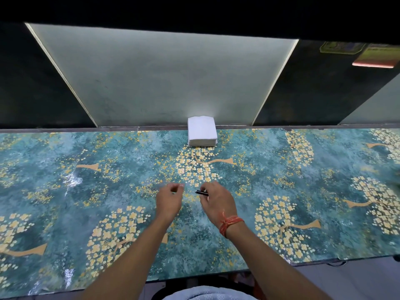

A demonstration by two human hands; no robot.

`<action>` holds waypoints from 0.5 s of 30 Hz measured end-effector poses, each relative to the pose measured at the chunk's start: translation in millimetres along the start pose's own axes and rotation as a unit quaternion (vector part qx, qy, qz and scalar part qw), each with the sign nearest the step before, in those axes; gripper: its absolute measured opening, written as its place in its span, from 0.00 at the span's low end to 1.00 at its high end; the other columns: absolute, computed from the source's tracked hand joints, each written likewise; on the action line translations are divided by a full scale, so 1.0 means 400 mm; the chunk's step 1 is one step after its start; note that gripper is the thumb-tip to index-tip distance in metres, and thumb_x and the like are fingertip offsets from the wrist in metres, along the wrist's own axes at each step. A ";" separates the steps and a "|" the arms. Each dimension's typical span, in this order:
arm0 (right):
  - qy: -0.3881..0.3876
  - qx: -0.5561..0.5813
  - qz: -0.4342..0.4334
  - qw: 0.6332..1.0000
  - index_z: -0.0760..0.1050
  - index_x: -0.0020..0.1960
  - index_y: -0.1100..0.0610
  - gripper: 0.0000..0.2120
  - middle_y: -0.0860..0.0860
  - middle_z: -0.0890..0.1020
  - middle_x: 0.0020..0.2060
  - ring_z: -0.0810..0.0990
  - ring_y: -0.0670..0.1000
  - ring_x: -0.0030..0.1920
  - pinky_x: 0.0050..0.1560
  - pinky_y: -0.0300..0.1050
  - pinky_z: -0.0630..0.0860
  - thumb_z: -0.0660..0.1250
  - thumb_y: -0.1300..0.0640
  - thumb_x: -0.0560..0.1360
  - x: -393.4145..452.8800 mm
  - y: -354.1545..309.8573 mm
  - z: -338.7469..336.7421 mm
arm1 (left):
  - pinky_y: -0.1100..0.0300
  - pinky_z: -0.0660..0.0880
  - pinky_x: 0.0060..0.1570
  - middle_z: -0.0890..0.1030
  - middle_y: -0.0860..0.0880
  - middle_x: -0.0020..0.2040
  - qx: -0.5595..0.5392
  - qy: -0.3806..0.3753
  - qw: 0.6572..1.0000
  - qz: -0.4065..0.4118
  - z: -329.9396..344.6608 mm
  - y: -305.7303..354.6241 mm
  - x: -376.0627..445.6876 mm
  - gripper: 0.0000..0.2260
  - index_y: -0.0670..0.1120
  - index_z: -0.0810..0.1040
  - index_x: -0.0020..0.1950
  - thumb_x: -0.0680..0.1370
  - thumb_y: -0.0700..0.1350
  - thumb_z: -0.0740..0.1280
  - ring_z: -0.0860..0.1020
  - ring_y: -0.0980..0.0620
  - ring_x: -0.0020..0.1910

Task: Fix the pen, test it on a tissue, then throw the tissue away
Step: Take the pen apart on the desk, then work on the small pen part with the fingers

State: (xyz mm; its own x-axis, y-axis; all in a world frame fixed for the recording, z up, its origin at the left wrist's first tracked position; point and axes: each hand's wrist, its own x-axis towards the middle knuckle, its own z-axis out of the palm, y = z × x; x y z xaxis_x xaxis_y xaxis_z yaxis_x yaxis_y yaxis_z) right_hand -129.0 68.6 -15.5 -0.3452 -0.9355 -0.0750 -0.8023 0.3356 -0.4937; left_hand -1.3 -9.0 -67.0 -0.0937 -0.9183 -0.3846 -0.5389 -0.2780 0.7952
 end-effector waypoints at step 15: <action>-0.016 0.101 0.127 0.987 0.74 0.40 0.54 0.06 0.52 0.81 0.36 0.79 0.53 0.38 0.41 0.50 0.78 0.67 0.52 0.73 -0.020 -0.028 0.047 | 0.59 0.81 0.35 0.83 0.45 0.39 -0.402 -0.060 0.880 -0.245 -0.017 0.019 0.046 0.04 0.40 0.80 0.46 0.78 0.40 0.68 0.80 0.51 0.34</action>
State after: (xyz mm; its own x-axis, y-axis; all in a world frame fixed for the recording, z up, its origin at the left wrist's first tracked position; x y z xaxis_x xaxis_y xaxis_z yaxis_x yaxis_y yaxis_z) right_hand -108.1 70.1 -25.5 -0.5041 -0.8281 -0.2452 -0.5769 0.5342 -0.6179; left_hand -1.4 -30.0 -64.8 -0.1295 -0.6088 -0.7827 0.2227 -0.7870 0.5754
